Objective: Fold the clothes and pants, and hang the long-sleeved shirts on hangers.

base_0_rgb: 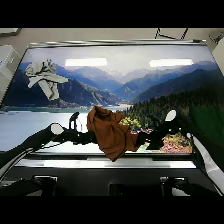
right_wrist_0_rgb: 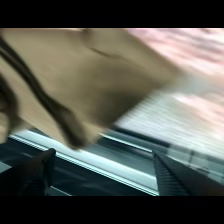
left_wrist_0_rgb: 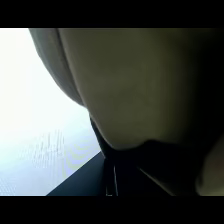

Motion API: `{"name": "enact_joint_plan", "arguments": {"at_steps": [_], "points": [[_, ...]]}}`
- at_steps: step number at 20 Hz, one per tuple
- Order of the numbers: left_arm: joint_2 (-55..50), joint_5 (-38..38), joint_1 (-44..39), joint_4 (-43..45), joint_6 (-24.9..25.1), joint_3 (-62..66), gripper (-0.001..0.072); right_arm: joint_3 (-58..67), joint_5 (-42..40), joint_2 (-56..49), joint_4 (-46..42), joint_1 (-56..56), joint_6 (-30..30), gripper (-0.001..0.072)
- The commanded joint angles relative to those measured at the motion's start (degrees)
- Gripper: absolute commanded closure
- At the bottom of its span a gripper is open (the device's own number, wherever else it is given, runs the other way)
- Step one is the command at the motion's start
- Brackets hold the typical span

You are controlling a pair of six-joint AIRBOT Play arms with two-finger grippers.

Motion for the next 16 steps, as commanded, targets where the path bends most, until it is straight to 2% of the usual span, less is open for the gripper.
{"name": "enact_joint_plan", "arguments": {"at_steps": [1, 2, 3, 5, 8, 11, 12, 16], "points": [[2.2, -1.1, 0.3, 2.4, -0.2, 0.0, 0.0687, -1.4, -8.6, 0.0, 5.8, 6.6, 0.2, 0.0035], [2.7, -1.0, 0.3, 2.4, -0.2, 0.0, 0.0686, -1.4, -9.9, 0.0, 6.8, 7.9, 0.7, 0.0039], [3.1, -1.1, 0.3, 2.4, -0.2, 0.0, 0.0686, -1.4, -11.1, 0.0, 6.9, 9.2, 2.0, 0.0163], [4.3, -1.1, 0.3, 2.9, -0.2, 0.0, 0.0687, -1.2, -11.3, 0.0, 6.9, 10.0, 3.5, 0.0674], [8.9, -5.1, 2.1, 11.8, -1.5, 3.3, 0.0688, 3.3, -8.4, 2.4, 4.5, 7.1, 3.6, 0.0674], [16.6, -13.8, 7.7, 29.0, -5.8, 14.7, 0.0688, 15.8, -5.5, 8.4, 0.6, -1.2, 4.6, 0.0674], [19.6, -16.1, 10.1, 33.2, -5.8, 20.5, 0.0688, 21.9, -5.0, 10.8, 0.0, -4.8, 4.6, 0.0674], [29.6, -15.4, 18.6, 36.5, -5.9, 44.8, 0.0688, 44.9, -7.8, 19.9, -0.7, -15.0, 4.7, 0.0674]]}}
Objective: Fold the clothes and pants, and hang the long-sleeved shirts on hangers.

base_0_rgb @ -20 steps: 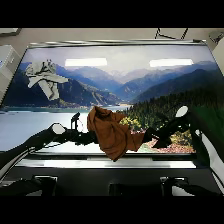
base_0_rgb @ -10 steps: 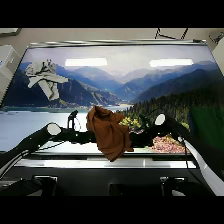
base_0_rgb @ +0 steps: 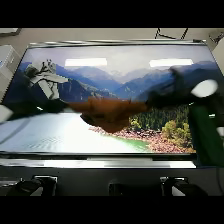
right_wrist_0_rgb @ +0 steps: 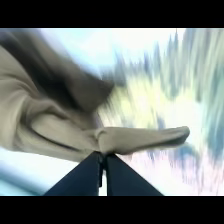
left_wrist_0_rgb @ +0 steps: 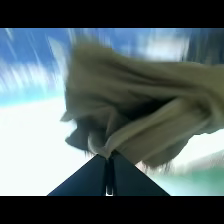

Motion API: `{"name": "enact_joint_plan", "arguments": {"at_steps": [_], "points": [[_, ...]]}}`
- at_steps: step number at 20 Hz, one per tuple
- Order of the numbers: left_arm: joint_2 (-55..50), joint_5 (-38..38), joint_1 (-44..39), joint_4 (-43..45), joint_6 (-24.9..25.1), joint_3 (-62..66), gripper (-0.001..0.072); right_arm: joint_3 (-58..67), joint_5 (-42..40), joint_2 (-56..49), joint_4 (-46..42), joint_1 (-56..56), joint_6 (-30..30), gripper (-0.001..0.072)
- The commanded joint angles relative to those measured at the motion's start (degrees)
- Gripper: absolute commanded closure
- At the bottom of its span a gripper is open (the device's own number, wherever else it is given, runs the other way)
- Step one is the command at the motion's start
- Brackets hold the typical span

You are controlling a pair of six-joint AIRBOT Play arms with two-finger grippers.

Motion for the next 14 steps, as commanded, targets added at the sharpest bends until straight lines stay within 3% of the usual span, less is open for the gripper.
{"name": "enact_joint_plan", "arguments": {"at_steps": [1, 4, 9, 14], "points": [[8.2, -0.4, 6.8, 6.9, -2.1, 19.9, 0.0688, 18.4, -2.3, 8.0, -2.7, -7.8, 0.2, 0.0674], [12.2, 5.7, 7.6, 4.0, -8.2, 29.7, 0.0688, 25.1, -3.3, 14.3, -0.3, -8.3, 0.3, 0.0674], [14.8, 21.4, 7.6, -10.4, -6.8, 32.2, 0.0686, 25.4, -10.6, 21.4, 9.2, -8.3, 0.3, 0.0673], [10.4, 15.3, 7.6, -10.5, 0.5, 32.1, 0.0685, 25.4, -8.3, 19.5, 7.3, -8.3, 0.2, 0.0673]]}}
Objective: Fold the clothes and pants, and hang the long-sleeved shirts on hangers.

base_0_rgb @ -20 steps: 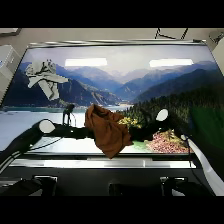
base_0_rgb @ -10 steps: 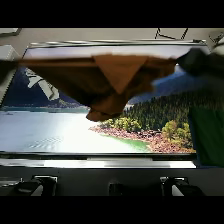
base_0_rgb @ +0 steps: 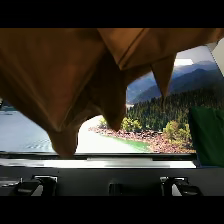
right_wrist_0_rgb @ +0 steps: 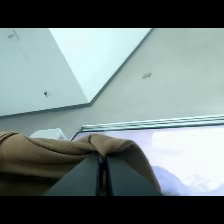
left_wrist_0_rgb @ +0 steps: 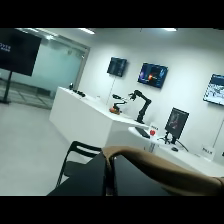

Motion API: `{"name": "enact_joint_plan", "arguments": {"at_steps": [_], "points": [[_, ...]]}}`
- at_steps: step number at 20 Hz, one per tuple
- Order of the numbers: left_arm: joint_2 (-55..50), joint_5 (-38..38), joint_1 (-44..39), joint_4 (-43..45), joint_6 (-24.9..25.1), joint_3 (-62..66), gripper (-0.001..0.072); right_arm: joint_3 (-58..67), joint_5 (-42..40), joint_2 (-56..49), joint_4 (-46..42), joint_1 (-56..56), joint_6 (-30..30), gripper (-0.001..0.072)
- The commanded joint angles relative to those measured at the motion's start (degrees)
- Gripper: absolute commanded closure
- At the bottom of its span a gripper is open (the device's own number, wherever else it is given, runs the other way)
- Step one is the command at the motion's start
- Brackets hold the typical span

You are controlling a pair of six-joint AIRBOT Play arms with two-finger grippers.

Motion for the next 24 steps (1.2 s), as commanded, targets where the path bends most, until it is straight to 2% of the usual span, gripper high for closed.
{"name": "enact_joint_plan", "arguments": {"at_steps": [1, 4, 7, 10, 15, 16, 18, 19, 20, 24], "points": [[-3.7, -4.7, 0.1, -1.4, 4.5, 0.5, 0.0685, 0.3, 3.6, -2.2, -1.2, 0.0, 0.0, 0.0673], [-10.3, -12.2, 0.1, -1.0, 6.6, -2.1, 0.0686, 0.2, 11.0, -10.0, -5.2, 0.0, 0.0, 0.0673], [-18.2, -18.0, 0.0, -1.1, 6.8, -11.3, 0.0685, 0.2, 10.1, -22.1, -4.2, 0.0, 0.0, 0.0672], [-26.1, -19.2, -1.9, -2.9, 5.9, -26.3, 0.0685, 0.2, 8.8, -36.1, 2.3, 0.6, 1.5, 0.0672], [-33.4, -19.0, -2.7, -11.9, 6.9, -44.3, 0.0685, 0.2, 17.9, -54.3, 2.6, 9.6, 3.7, 0.0671], [-33.3, -19.2, -2.6, -12.2, 7.9, -45.7, 0.0686, 0.2, 18.7, -56.7, 1.7, 11.3, 3.9, 0.0598], [-32.8, -22.1, -1.5, -12.2, 10.2, -45.6, 0.0686, 0.3, 20.0, -58.8, 0.6, 12.2, 3.5, 0.0104], [-32.2, -23.2, -0.4, -12.2, 11.1, -45.4, 0.0685, 0.3, 21.6, -58.7, -0.3, 11.5, 2.4, 0.0074], [-31.3, -24.0, 1.0, -12.1, 11.8, -45.1, 0.0685, 0.3, 24.4, -58.2, -2.0, 10.1, 1.1, 0.0074], [-28.5, -25.3, 7.4, -12.1, 12.9, -44.9, 0.0685, -2.7, 38.7, -55.0, -16.5, 6.5, 0.1, 0.0074]]}}
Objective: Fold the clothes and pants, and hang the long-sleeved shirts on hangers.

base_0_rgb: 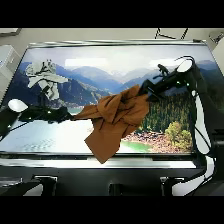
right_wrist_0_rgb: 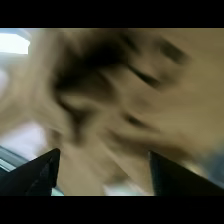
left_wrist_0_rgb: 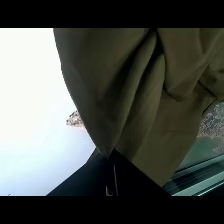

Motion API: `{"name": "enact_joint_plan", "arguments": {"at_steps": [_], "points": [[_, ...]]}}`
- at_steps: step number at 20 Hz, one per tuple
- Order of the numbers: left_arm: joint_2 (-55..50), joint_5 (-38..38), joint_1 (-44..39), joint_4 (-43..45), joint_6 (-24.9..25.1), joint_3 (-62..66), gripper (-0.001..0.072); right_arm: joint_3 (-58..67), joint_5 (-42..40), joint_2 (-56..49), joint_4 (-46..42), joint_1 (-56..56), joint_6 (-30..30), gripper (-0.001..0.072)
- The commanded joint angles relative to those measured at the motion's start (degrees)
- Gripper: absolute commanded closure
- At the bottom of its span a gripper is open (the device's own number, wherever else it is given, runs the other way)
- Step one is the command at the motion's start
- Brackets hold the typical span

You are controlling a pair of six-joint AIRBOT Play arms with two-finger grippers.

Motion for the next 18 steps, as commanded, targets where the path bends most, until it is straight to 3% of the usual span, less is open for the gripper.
{"name": "enact_joint_plan", "arguments": {"at_steps": [1, 4, 7, 11, 14, 15, 16, 17, 18], "points": [[1.7, -1.7, 4.9, -0.5, 1.3, -0.4, 0.0685, -6.8, 9.4, 3.5, -9.1, -0.7, -1.9, 0.0074], [1.9, -1.7, 6.5, -0.5, 2.8, -0.4, 0.0685, -28.2, -4.5, 12.1, -7.0, 5.3, -2.6, 0.0069], [1.9, -1.7, 6.4, -0.6, 2.8, -0.4, 0.0685, -46.3, -18.0, 15.8, 7.3, 14.1, -5.0, 0.0050], [2.0, -1.7, 6.4, -1.4, 4.9, -0.4, 0.0685, -51.0, -30.6, 15.7, 18.2, 25.6, -7.7, 0.0051], [2.5, -1.6, 6.4, -3.4, 7.7, -0.3, 0.0685, -50.9, -39.9, 15.3, 20.0, 31.1, -3.3, 0.0057], [2.8, -1.6, 6.4, -3.4, 7.8, -0.3, 0.0685, -50.9, -41.7, 15.2, 21.0, 31.7, -2.7, 0.0130], [3.1, -1.6, 6.4, -3.4, 8.8, -0.3, 0.0685, -50.8, -42.5, 15.2, 22.1, 31.8, -2.8, 0.0248], [3.6, -1.6, 6.4, -3.4, 9.9, -0.3, 0.0685, -50.7, -42.6, 15.2, 22.6, 31.7, -2.8, 0.0435], [4.1, -1.4, 6.4, -3.4, 10.1, -0.3, 0.0685, -50.1, -41.8, 15.2, 22.4, 31.5, -2.8, 0.0679]]}}
